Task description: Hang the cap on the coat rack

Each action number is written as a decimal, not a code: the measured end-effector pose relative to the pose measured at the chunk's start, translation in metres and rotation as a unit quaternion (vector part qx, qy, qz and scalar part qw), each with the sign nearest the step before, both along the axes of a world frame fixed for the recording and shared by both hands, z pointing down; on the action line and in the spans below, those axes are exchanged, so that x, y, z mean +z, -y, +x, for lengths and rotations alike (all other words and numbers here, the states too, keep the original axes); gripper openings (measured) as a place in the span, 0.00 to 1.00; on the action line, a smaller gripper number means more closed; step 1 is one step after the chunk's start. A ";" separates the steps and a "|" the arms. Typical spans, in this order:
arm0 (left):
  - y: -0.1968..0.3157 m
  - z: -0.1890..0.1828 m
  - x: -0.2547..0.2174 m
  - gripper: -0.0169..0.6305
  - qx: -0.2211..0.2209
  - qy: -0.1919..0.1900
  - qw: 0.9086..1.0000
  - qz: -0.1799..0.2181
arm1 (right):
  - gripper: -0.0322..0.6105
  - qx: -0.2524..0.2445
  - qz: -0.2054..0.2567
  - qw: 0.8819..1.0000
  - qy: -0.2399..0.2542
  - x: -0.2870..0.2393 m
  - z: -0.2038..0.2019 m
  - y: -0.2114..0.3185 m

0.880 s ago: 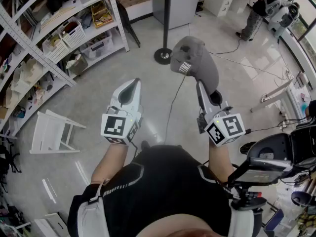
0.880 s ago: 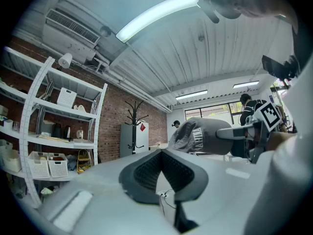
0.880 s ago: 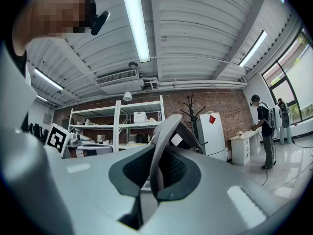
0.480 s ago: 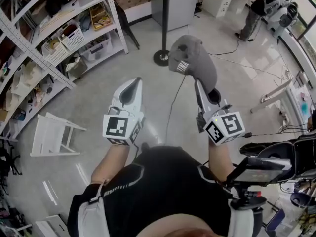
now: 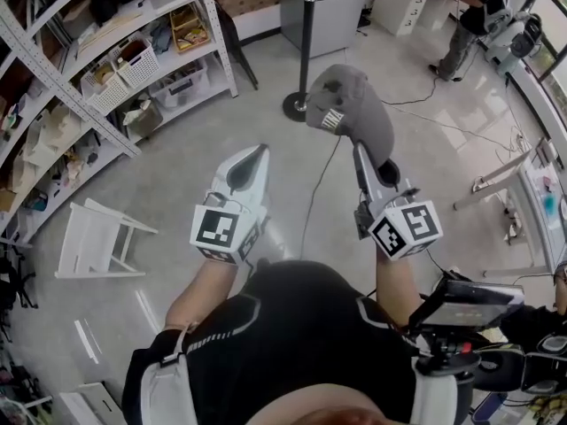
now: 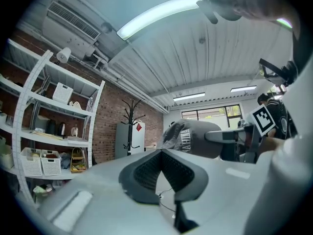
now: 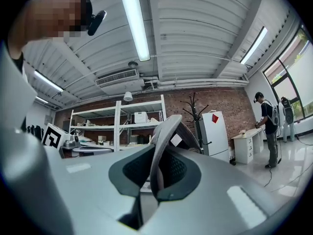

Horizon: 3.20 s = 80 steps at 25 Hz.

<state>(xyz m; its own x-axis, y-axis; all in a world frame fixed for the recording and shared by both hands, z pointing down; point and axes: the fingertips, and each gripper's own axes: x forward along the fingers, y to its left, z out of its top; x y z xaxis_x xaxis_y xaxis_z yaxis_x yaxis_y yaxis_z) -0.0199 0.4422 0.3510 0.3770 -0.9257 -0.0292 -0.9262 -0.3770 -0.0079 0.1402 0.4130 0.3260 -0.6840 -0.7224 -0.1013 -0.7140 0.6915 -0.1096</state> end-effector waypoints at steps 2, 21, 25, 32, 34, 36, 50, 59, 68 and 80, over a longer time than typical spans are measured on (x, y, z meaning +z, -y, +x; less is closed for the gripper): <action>0.002 -0.010 0.001 0.03 -0.002 0.001 1.000 -0.002 | 0.10 -0.005 0.000 1.000 -0.003 -0.001 -0.011 0.002; 0.024 -0.119 0.015 0.03 0.024 -0.023 0.999 -0.003 | 0.10 0.018 0.014 1.000 -0.020 -0.003 -0.119 0.017; 0.038 -0.118 0.019 0.03 0.026 -0.027 0.999 -0.005 | 0.10 0.009 0.007 1.000 -0.025 0.002 -0.123 0.030; 0.084 -0.104 0.018 0.03 0.014 -0.015 1.000 -0.007 | 0.10 -0.010 0.008 1.000 -0.010 0.004 -0.112 0.081; 0.100 -0.096 0.013 0.03 0.011 -0.012 1.000 -0.005 | 0.10 -0.016 0.009 1.000 -0.006 0.001 -0.105 0.097; 0.116 -0.089 0.010 0.03 0.007 -0.009 1.000 -0.003 | 0.10 -0.022 0.011 1.000 -0.003 -0.002 -0.098 0.114; 0.215 -0.033 -0.003 0.03 -0.025 0.009 1.000 -0.007 | 0.10 -0.049 0.012 0.999 0.021 -0.010 -0.034 0.219; 0.252 0.020 -0.006 0.03 -0.046 0.026 0.999 -0.012 | 0.10 -0.069 0.008 0.997 0.038 -0.006 0.023 0.264; 0.284 0.030 0.006 0.03 -0.067 0.037 0.997 -0.024 | 0.10 -0.089 0.004 0.995 0.039 0.007 0.037 0.304; 0.356 -0.011 0.009 0.03 -0.046 0.008 0.999 -0.009 | 0.10 -0.081 0.002 0.997 0.015 0.010 -0.010 0.361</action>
